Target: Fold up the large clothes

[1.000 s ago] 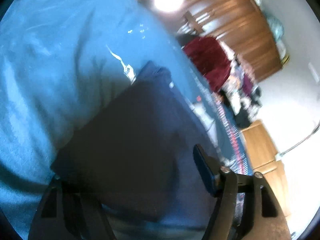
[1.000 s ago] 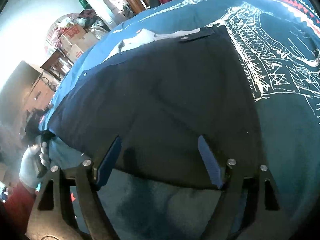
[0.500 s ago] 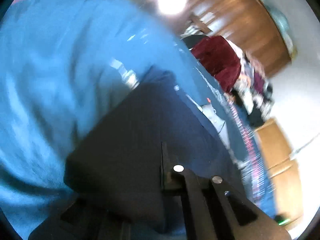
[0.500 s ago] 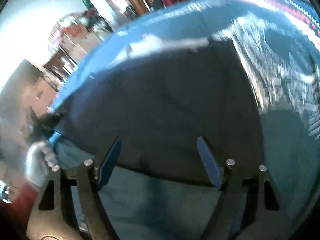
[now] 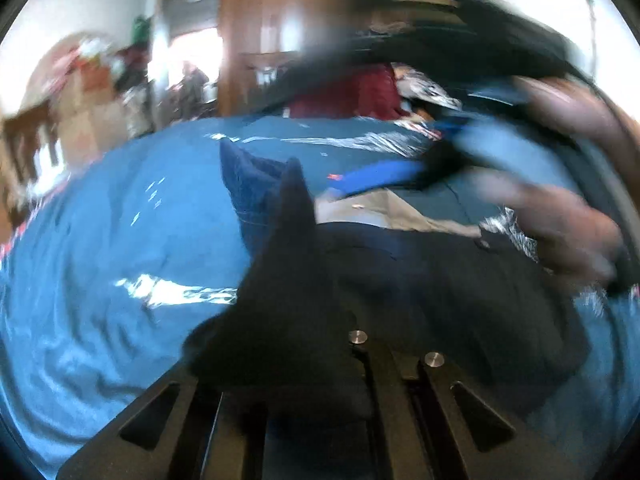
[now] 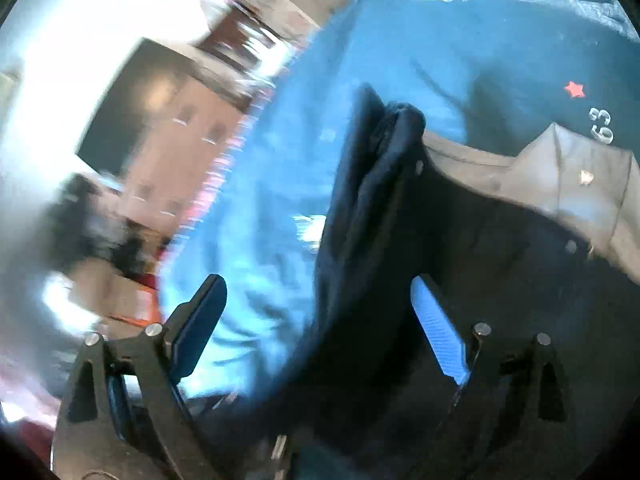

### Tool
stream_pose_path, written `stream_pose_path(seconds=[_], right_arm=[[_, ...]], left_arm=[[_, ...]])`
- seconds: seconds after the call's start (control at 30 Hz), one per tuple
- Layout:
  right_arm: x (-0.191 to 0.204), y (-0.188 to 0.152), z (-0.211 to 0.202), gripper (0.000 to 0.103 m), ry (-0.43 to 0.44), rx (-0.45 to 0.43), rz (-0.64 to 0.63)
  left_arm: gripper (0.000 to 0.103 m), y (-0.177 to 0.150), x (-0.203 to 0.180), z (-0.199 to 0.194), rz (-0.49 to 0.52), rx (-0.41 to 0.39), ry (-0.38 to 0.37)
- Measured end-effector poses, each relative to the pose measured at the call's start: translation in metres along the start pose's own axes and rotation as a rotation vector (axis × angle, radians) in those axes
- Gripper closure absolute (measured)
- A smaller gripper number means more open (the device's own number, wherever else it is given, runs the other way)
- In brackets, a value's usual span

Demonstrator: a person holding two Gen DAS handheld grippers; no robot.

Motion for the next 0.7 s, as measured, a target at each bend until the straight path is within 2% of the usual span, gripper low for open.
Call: stream_pose_path(seconds=[0.03,0.07,0.13,0.2,0.23,0.27,0.37,0.5,0.6,0.7], right_arm=[[-0.011,0.000,0.012,0.015,-0.057,0.026,-0.012],[-0.026,0.000,0.018,0.024,-0.115,0.030,-0.009],[-0.056,-0.003,0.019,0.094,-0.157,0.013,0.029],[-0.087,-0.019,-0.005,0.093,-0.089,-0.075,0.133],[-0.093,-0.028,-0.018,0.093,-0.076,-0.112,0.142],[-0.106,-0.042,-0.042,0.093,-0.061,-0.169,0.163],[-0.159,-0.083,-0.105,0.093,-0.019,-0.266,0.275],[-0.222,-0.115,-0.142,0.093,-0.035,-0.287,0.379],[-0.263,-0.133,-0.151,0.093,-0.029,-0.275,0.447],[-0.280,-0.137,-0.153,0.093,0.002,-0.281,0.468]], left_arm=[[0.101,0.000,-0.008,0.003,0.023,0.006,-0.010],[0.100,0.000,-0.019,0.009,0.055,0.015,-0.024],[0.099,0.000,-0.033,0.018,0.076,0.028,-0.047],[0.098,0.003,-0.046,0.023,0.086,0.042,-0.085],[0.098,0.007,-0.057,0.022,0.099,0.042,-0.120],[0.098,0.012,-0.073,0.019,0.128,0.035,-0.158],[0.098,0.016,-0.136,0.012,0.244,0.032,-0.286],[0.096,0.002,-0.228,0.029,0.369,0.102,-0.438],[0.091,-0.004,-0.273,0.047,0.385,0.161,-0.497],[0.089,-0.007,-0.301,0.060,0.386,0.200,-0.523]])
Point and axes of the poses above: each gripper's, at about its wrist camera, not at the fingertips, and z roughly the way its jaws point, x to its left, y to its top, the point moved 8 cm from there along z, roughly the way its jaws point, and after that the axes turned 4 degrees about z, right-handed, at the moved point
